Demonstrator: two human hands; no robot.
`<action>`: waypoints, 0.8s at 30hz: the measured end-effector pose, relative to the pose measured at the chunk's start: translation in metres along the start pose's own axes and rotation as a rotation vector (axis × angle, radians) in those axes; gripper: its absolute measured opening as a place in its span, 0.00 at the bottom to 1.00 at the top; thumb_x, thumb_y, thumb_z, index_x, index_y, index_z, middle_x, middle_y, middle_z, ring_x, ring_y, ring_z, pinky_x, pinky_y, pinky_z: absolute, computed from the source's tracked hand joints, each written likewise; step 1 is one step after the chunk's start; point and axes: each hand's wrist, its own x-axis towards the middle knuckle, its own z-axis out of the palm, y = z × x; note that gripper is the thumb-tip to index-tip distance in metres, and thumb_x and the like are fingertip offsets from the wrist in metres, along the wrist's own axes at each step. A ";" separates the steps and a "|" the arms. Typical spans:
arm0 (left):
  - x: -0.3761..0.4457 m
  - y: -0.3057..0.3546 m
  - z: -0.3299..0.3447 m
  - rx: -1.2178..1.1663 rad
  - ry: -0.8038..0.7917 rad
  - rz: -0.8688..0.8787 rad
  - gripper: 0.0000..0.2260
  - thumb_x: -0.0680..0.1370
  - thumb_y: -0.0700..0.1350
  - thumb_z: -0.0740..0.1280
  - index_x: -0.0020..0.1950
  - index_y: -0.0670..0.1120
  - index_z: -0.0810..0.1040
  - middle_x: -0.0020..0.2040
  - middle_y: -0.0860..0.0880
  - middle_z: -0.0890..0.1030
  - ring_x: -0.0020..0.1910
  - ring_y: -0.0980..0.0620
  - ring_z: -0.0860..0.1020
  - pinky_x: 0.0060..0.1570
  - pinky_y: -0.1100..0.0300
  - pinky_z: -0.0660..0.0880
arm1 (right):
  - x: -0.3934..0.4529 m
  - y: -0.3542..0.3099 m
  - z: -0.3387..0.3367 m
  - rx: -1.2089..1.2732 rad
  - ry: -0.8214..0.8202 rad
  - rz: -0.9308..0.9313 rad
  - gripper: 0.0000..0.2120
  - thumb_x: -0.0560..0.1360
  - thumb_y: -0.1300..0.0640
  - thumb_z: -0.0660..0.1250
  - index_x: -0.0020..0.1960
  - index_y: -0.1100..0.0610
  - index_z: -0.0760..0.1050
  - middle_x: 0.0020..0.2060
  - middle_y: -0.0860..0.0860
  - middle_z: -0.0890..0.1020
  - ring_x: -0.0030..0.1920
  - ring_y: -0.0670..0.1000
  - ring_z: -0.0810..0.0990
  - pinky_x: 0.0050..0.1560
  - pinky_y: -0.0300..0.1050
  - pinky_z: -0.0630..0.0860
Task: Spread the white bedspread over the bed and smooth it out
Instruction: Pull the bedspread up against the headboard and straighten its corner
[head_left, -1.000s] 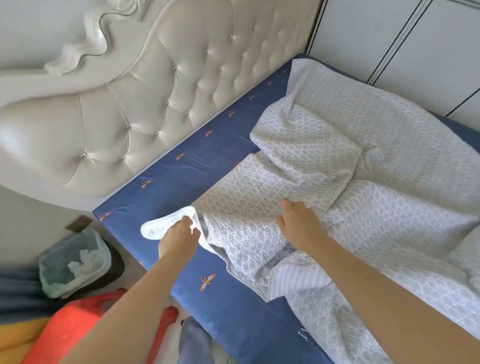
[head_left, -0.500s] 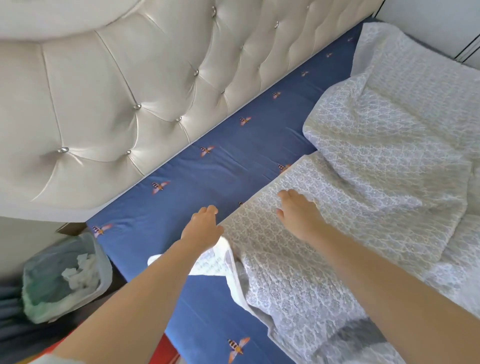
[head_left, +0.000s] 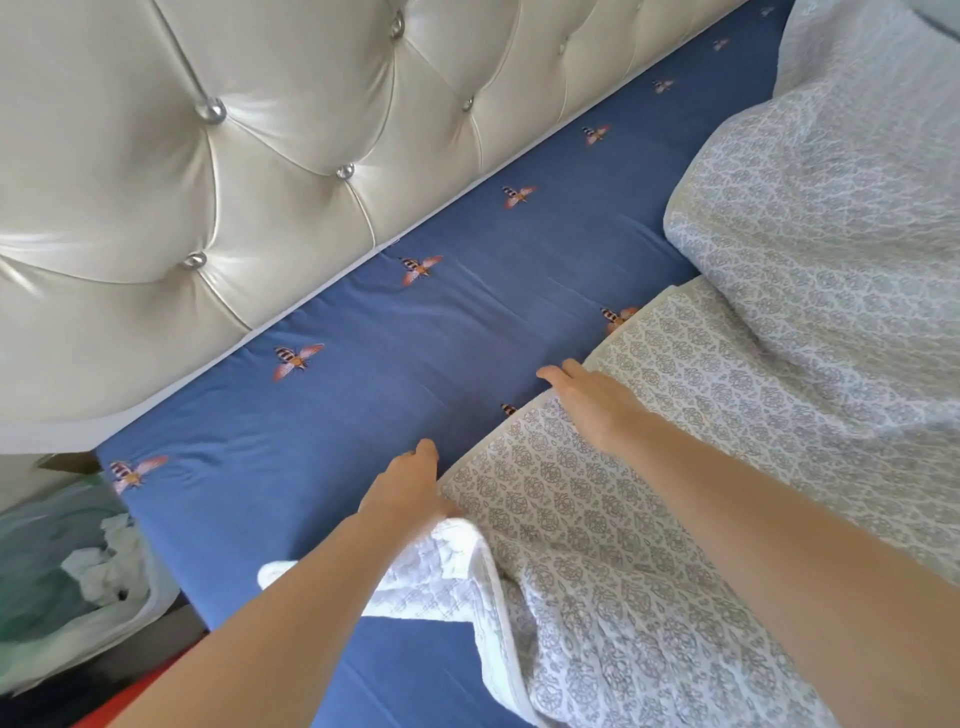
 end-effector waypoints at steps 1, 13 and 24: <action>0.001 -0.003 0.000 0.013 -0.024 -0.004 0.21 0.73 0.52 0.74 0.56 0.46 0.68 0.49 0.47 0.74 0.42 0.47 0.75 0.37 0.55 0.71 | 0.002 0.001 0.001 0.009 0.009 0.008 0.33 0.72 0.75 0.62 0.72 0.55 0.60 0.60 0.55 0.70 0.46 0.57 0.76 0.39 0.49 0.74; -0.018 -0.065 -0.116 -0.032 0.538 -0.028 0.06 0.80 0.50 0.64 0.50 0.49 0.76 0.48 0.43 0.82 0.50 0.37 0.79 0.44 0.50 0.73 | 0.044 0.018 -0.100 -0.042 0.446 0.015 0.14 0.68 0.77 0.64 0.46 0.61 0.70 0.45 0.56 0.69 0.40 0.53 0.67 0.38 0.49 0.70; 0.007 -0.162 -0.099 -0.025 0.352 -0.301 0.16 0.81 0.50 0.63 0.65 0.43 0.74 0.57 0.43 0.81 0.54 0.43 0.78 0.51 0.52 0.75 | 0.117 -0.031 -0.073 0.165 0.101 0.036 0.36 0.76 0.73 0.59 0.79 0.55 0.50 0.77 0.58 0.54 0.64 0.62 0.74 0.53 0.51 0.77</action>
